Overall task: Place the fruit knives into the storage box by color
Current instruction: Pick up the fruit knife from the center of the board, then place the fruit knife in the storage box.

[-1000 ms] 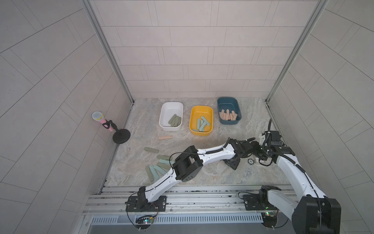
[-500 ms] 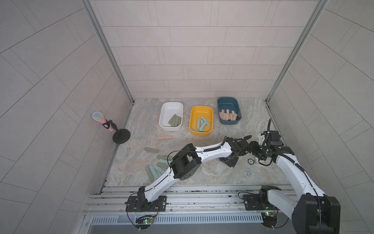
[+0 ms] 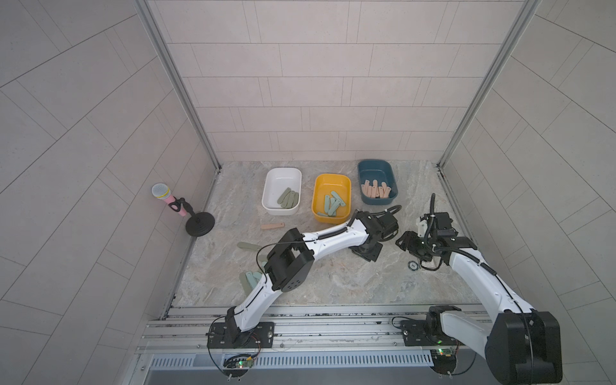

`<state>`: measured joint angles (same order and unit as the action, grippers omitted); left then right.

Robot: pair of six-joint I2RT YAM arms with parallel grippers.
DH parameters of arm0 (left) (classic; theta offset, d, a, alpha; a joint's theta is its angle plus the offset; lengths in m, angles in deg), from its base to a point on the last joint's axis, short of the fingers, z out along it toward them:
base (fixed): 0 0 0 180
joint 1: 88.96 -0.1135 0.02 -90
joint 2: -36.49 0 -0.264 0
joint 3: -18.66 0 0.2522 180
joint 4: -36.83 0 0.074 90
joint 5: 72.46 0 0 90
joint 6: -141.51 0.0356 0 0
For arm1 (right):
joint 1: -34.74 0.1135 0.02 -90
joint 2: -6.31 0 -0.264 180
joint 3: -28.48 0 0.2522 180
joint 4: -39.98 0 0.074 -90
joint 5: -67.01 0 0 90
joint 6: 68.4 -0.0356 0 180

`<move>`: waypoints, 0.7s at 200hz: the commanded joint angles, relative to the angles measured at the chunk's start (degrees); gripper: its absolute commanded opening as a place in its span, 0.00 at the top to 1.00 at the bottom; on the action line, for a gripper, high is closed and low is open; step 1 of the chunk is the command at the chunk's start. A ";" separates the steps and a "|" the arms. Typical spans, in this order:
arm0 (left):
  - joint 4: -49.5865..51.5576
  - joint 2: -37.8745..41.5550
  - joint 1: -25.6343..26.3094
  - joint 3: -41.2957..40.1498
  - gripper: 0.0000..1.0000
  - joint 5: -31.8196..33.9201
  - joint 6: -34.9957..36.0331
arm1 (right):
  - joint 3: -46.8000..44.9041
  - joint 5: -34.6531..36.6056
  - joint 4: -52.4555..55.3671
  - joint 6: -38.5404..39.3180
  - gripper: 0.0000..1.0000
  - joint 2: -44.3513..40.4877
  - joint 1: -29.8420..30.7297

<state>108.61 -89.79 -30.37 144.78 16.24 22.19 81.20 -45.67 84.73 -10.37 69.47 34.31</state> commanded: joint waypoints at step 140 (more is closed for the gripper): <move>5.68 -10.61 -24.97 15.00 0.84 -2.57 6.16 | 20.75 11.51 -3.25 -1.71 0.32 22.51 20.62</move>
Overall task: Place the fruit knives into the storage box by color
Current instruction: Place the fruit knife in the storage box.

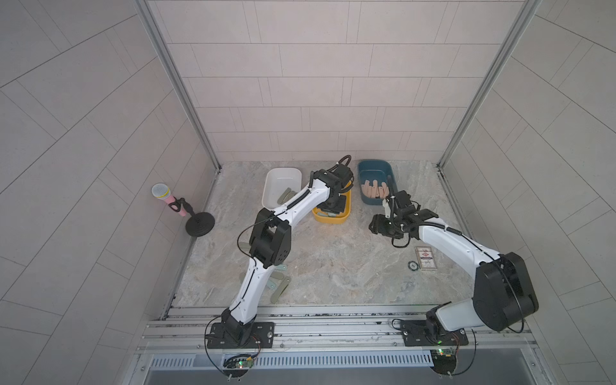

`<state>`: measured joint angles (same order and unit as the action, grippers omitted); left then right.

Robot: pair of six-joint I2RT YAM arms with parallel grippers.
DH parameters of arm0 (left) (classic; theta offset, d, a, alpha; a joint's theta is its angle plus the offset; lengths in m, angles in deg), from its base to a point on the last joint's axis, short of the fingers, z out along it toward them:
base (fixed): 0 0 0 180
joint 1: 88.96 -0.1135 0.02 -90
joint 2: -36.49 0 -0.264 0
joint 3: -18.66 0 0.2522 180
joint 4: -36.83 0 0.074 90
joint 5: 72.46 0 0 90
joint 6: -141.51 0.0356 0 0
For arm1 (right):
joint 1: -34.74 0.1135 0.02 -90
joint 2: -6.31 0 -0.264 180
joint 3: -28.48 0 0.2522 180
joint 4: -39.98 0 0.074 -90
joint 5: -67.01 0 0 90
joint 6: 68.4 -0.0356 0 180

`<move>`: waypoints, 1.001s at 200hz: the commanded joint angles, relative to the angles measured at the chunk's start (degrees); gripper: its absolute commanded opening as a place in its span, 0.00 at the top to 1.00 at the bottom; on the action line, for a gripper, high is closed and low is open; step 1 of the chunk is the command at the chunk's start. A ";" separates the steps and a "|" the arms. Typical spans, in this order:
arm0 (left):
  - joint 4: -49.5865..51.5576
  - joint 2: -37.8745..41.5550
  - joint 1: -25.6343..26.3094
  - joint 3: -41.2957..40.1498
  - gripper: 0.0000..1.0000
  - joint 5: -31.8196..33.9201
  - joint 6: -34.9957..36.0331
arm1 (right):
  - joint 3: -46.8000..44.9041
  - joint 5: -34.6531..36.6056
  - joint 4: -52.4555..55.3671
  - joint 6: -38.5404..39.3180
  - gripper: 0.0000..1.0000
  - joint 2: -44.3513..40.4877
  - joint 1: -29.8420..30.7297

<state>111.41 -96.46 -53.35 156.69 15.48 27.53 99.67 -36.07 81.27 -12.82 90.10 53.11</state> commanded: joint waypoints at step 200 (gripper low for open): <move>-2.55 45.40 -5.99 -49.11 0.15 3.25 -11.56 | -1.39 4.30 2.55 10.17 0.00 -1.96 13.30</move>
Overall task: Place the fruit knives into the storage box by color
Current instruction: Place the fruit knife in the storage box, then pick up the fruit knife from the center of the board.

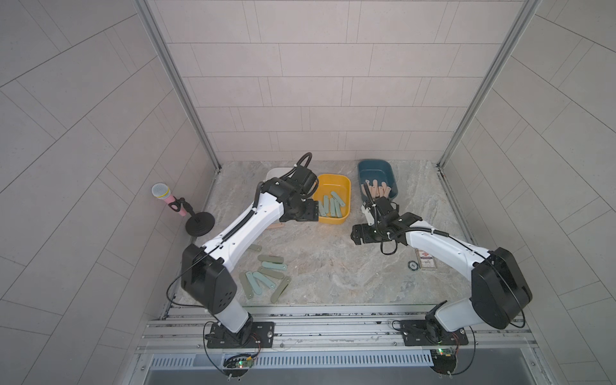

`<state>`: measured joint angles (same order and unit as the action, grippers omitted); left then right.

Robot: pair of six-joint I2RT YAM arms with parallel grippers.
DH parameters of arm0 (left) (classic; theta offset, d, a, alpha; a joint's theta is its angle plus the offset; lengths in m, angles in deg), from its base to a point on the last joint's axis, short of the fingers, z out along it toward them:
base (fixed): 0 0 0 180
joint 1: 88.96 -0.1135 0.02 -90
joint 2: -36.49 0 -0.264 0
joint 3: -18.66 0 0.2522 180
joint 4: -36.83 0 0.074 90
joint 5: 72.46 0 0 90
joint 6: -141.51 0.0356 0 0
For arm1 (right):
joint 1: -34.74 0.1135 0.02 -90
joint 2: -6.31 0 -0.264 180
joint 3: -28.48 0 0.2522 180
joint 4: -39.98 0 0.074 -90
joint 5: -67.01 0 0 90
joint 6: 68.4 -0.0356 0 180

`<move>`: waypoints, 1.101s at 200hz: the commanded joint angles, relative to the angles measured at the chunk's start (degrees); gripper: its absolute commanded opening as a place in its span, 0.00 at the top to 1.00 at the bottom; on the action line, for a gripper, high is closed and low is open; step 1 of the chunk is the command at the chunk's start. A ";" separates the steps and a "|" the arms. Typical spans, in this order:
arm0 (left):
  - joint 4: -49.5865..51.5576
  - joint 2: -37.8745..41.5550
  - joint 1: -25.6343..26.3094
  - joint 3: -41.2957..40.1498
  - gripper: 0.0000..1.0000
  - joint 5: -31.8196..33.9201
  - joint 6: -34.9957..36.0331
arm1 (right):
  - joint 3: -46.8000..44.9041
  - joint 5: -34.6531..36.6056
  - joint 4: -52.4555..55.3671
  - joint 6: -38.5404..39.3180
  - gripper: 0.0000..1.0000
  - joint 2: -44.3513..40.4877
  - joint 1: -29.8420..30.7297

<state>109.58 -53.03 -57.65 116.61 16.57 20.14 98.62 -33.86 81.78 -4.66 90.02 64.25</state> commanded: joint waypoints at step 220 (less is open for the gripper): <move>-13.33 -0.67 -16.98 -31.77 0.44 -4.29 -5.08 | 0.45 1.22 1.09 1.04 0.00 0.34 6.45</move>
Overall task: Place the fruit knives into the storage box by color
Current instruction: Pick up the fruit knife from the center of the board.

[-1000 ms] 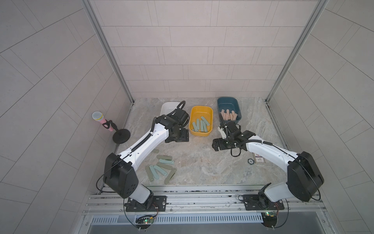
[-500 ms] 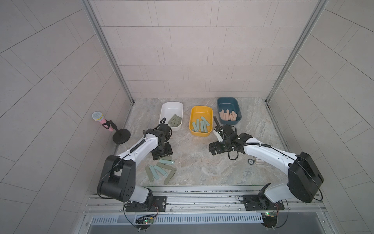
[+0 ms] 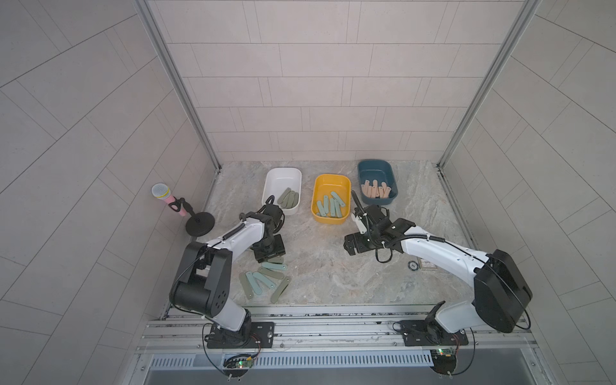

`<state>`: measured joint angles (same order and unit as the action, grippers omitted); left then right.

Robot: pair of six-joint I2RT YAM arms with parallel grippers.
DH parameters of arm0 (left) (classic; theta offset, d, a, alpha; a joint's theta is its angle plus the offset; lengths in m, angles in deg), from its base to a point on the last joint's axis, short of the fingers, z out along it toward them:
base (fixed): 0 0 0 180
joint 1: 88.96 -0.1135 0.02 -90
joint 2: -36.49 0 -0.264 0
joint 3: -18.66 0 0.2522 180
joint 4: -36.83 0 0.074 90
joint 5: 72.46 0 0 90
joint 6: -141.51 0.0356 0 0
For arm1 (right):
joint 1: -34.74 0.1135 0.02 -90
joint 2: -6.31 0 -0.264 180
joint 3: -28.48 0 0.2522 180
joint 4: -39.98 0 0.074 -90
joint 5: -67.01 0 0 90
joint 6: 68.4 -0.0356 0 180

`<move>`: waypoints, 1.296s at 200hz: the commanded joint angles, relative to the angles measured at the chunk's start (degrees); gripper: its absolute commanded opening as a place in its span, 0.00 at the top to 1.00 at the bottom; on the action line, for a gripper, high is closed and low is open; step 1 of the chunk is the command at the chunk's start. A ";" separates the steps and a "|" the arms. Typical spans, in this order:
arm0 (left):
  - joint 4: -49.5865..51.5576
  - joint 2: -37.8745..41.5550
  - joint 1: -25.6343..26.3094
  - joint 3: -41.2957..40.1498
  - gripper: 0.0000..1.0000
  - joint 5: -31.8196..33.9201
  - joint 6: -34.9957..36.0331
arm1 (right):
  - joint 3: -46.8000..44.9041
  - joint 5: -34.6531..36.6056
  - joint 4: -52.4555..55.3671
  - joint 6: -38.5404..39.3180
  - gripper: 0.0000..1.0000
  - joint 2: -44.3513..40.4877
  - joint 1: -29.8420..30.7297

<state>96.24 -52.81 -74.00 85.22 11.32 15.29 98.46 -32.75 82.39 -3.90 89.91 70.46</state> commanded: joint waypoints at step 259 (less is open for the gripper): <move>1.16 -5.23 -0.50 7.34 0.86 -2.05 4.52 | 1.50 0.95 1.22 -0.35 0.00 -0.31 -0.31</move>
<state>93.99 -61.44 -74.37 89.44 9.75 16.64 98.46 -33.16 82.30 -4.14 90.15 70.31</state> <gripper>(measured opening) 0.269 0.997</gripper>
